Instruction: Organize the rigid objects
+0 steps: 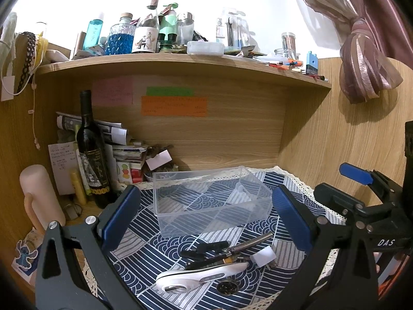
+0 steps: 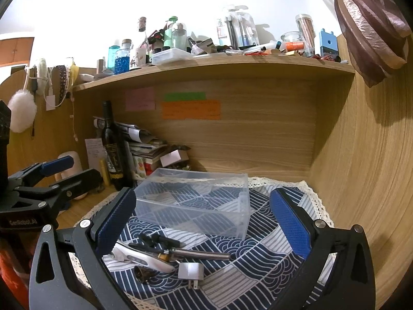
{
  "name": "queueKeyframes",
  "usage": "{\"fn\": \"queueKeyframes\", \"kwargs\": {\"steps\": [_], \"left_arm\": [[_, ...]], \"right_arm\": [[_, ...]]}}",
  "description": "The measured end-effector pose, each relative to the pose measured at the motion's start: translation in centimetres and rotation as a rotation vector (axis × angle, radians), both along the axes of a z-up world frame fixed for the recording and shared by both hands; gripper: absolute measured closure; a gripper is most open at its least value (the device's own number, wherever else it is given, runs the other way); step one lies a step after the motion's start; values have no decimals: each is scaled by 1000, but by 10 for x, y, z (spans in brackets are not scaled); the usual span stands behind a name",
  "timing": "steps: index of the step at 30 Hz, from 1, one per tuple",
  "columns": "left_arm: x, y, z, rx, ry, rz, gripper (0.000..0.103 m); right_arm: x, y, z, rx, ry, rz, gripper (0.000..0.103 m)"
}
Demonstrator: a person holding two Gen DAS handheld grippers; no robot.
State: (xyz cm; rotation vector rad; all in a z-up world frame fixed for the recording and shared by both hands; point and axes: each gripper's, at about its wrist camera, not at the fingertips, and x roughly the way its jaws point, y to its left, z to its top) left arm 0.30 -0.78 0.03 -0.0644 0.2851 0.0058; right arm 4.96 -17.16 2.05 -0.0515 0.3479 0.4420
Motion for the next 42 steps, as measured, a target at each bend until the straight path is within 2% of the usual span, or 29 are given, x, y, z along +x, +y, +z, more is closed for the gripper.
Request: {"fn": "queueKeyframes", "kwargs": {"steps": [42], "left_arm": [[0,-1,1,-1,-4,-9,0]], "right_arm": [[-1,0,1,13,-10,3,0]]}}
